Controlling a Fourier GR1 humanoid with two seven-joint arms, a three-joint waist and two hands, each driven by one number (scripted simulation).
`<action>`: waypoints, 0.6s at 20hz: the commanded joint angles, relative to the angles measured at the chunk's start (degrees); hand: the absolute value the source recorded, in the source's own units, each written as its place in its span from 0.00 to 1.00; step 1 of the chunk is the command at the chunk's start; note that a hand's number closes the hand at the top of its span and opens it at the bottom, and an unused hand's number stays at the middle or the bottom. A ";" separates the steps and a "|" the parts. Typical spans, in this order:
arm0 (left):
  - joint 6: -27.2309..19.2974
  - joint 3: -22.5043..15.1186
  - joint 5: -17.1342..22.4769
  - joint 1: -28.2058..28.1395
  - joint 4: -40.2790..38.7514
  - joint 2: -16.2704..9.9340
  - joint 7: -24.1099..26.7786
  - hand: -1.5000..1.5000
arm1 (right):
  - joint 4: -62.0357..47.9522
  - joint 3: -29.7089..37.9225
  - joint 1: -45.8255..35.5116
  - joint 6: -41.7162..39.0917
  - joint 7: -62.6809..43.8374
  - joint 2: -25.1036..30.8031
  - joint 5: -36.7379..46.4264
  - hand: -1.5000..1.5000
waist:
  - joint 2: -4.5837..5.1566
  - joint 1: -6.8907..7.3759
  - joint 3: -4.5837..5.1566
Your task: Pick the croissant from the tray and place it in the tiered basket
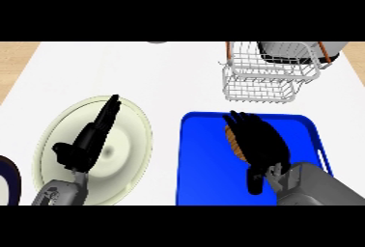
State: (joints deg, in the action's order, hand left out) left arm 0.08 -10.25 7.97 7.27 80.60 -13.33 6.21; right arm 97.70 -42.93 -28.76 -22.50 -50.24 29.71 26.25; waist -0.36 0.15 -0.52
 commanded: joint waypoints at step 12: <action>0.78 0.39 -2.04 -3.39 -0.67 3.00 -0.56 0.50 | -9.82 6.38 4.74 -1.67 8.51 -4.57 8.11 0.00 | 0.35 0.04 0.52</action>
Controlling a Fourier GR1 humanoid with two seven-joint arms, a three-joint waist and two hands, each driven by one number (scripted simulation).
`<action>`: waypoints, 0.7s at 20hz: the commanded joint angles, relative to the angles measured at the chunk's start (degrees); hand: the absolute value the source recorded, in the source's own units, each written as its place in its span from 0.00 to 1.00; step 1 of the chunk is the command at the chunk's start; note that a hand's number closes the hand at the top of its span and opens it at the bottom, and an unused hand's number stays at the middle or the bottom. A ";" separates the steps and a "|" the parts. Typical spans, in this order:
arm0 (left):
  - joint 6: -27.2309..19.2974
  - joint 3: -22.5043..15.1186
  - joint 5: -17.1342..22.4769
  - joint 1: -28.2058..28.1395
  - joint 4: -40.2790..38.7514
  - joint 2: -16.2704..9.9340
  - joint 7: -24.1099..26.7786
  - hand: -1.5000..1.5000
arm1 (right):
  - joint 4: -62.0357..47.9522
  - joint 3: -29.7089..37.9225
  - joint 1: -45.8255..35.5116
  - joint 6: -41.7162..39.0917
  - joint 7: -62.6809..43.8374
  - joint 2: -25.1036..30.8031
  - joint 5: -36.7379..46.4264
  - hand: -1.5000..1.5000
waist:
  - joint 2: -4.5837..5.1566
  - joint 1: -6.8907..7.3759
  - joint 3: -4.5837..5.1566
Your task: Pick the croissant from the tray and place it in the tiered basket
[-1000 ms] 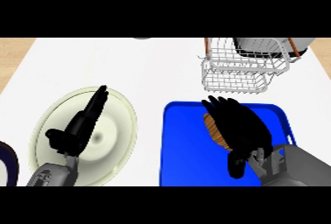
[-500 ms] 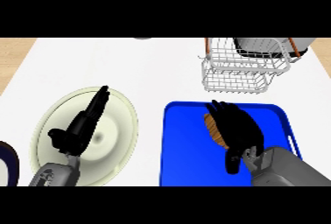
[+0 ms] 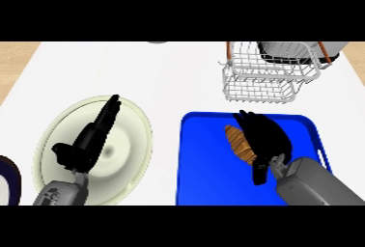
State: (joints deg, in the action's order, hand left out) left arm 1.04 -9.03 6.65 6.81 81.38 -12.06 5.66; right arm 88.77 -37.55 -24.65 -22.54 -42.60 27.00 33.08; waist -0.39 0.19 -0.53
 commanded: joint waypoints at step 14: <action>1.90 2.18 -1.98 -1.32 -3.35 1.77 0.86 0.50 | -9.53 3.94 3.35 9.71 17.76 -8.54 10.39 1.00 | 0.43 0.01 0.53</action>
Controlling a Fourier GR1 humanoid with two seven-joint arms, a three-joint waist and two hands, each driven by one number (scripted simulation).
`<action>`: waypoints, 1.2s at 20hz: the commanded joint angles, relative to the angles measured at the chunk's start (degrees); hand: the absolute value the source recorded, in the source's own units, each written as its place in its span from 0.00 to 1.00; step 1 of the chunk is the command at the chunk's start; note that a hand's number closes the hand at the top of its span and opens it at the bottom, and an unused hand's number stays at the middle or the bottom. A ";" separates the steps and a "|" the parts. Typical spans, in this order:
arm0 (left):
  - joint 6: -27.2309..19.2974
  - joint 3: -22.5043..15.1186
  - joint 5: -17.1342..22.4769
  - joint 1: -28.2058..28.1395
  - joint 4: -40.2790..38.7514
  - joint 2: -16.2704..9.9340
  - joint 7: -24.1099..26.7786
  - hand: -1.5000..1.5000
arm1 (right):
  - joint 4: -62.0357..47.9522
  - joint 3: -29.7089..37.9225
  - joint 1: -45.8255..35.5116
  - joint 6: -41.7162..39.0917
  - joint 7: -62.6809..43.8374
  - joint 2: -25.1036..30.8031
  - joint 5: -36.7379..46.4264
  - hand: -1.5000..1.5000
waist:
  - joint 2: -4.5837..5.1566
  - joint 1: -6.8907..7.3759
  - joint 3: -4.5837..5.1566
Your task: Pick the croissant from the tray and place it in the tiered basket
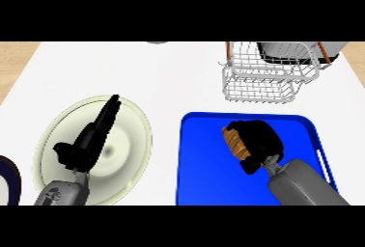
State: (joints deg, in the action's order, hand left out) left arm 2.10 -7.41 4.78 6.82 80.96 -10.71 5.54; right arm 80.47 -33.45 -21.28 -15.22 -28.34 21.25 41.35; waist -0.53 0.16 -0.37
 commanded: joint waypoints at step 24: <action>1.55 0.45 -1.04 -1.73 -0.86 0.89 -0.76 0.50 | -36.29 43.04 0.86 6.69 53.66 29.96 -20.07 1.00 | 1.02 0.10 0.13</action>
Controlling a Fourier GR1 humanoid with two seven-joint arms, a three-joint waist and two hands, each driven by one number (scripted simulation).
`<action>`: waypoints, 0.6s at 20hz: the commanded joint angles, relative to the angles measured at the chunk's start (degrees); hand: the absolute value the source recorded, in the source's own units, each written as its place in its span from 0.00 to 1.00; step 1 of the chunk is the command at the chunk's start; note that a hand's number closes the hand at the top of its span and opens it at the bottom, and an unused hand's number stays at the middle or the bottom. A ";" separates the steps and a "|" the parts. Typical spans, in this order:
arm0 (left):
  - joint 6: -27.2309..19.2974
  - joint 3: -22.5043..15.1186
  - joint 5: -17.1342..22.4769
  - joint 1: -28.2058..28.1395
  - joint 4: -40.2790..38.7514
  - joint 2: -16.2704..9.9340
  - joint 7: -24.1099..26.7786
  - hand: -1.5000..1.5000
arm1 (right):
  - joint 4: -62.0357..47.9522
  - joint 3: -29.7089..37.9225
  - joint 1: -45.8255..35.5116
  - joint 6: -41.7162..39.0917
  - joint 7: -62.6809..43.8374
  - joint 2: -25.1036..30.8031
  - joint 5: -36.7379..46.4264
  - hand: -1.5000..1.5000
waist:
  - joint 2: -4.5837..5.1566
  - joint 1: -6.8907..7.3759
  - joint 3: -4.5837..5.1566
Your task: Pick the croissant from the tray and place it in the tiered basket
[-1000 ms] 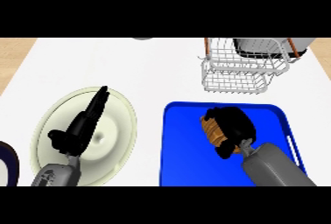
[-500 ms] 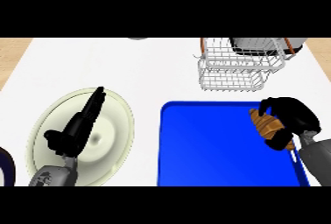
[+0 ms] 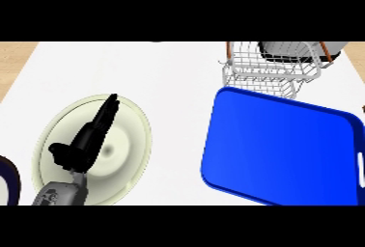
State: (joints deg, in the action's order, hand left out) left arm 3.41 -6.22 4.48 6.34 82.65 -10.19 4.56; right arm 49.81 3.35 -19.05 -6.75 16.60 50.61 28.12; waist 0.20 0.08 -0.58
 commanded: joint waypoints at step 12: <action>1.20 -1.03 -0.70 -2.82 0.87 0.89 -1.11 0.50 | -1.63 11.66 -19.42 -18.72 0.97 6.50 -15.45 1.00 | -0.27 0.81 0.62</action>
State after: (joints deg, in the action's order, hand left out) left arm 4.50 -5.84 4.21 6.80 81.68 -9.96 4.83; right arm 46.92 14.26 -32.82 -20.73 22.44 55.16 14.38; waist -0.27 0.58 -0.34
